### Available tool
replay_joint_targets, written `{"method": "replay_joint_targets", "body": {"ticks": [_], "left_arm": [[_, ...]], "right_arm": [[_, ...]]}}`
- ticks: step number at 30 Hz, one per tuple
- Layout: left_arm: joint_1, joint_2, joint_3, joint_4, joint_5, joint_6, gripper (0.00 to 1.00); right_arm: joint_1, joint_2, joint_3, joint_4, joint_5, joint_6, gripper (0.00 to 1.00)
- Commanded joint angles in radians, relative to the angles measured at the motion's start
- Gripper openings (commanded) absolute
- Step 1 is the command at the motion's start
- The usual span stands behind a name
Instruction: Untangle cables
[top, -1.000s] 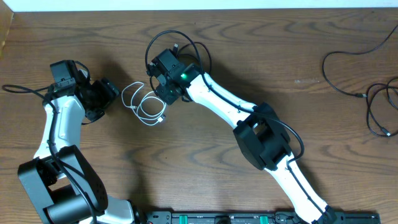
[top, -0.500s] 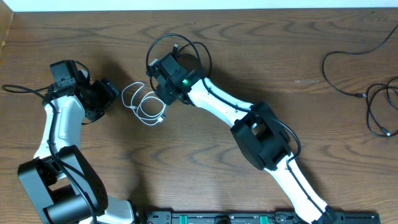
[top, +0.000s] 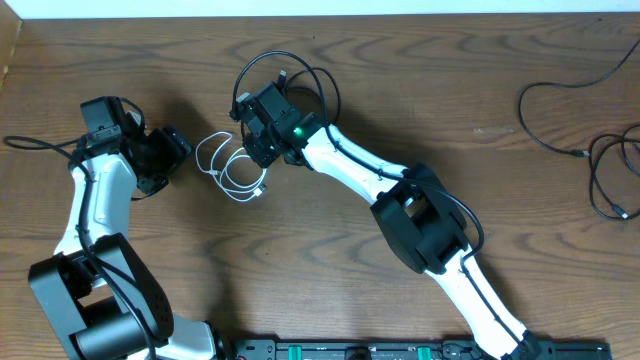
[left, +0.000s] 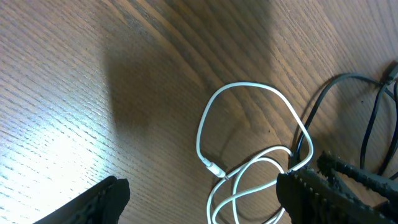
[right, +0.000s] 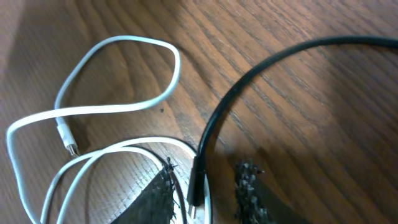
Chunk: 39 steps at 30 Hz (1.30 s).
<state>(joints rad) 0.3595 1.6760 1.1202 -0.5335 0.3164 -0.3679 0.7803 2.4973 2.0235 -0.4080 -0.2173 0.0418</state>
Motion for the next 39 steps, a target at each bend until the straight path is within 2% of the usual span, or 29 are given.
{"method": "replay_joint_targets", "body": {"ticks": [1,5,9,10,11,12,14,18,22,25,26,27,28,32,39], "left_arm": [[0.001,0.003,-0.006,0.001,0.005,0.012,0.83],[0.001,0.003,-0.006,0.001,0.005,0.012,0.83],[0.001,0.003,-0.006,0.001,0.005,0.012,0.83],[0.001,0.003,-0.006,0.001,0.005,0.011,0.82],[0.001,0.003,-0.006,0.001,0.006,0.011,0.83],[0.001,0.003,-0.006,0.001,0.006,0.007,0.83],[0.001,0.003,-0.006,0.001,0.006,-0.003,0.83],[0.001,0.003,-0.006,0.001,0.006,-0.003,0.83],[0.001,0.003,-0.006,0.001,0.006,-0.003,0.83],[0.001,0.003,-0.006,0.001,0.006,-0.003,0.83],[0.001,0.003,-0.006,0.001,0.006,-0.003,0.83],[0.001,0.003,-0.006,0.001,0.006,-0.003,0.83],[0.001,0.003,-0.006,0.001,0.006,-0.003,0.83],[0.001,0.003,-0.006,0.001,0.006,-0.003,0.83],[0.001,0.003,-0.006,0.001,0.006,-0.003,0.83]], "right_arm": [[0.001,0.009,-0.03,0.014,-0.029,0.025,0.32],[0.006,0.009,-0.042,0.035,-0.029,0.025,0.31],[0.015,0.009,-0.042,0.041,-0.029,0.025,0.26],[0.016,0.009,-0.042,0.041,-0.029,0.025,0.24],[0.018,0.009,-0.042,0.041,-0.029,0.025,0.13],[0.02,0.009,-0.042,0.042,-0.032,0.025,0.08],[0.023,0.009,-0.042,0.051,-0.076,0.025,0.01],[0.026,0.009,-0.042,0.068,-0.224,0.051,0.01],[0.027,0.009,-0.042,0.067,-0.261,0.092,0.01],[0.026,0.009,-0.042,0.077,-0.251,0.06,0.02],[0.023,0.009,-0.042,0.099,-0.207,0.035,0.19],[0.019,0.009,-0.042,0.121,-0.163,0.035,0.27],[0.017,0.009,-0.042,0.138,-0.137,0.035,0.3],[0.011,0.009,-0.042,0.164,-0.053,0.031,0.33],[0.019,0.034,-0.042,0.169,-0.015,0.028,0.36]]}}
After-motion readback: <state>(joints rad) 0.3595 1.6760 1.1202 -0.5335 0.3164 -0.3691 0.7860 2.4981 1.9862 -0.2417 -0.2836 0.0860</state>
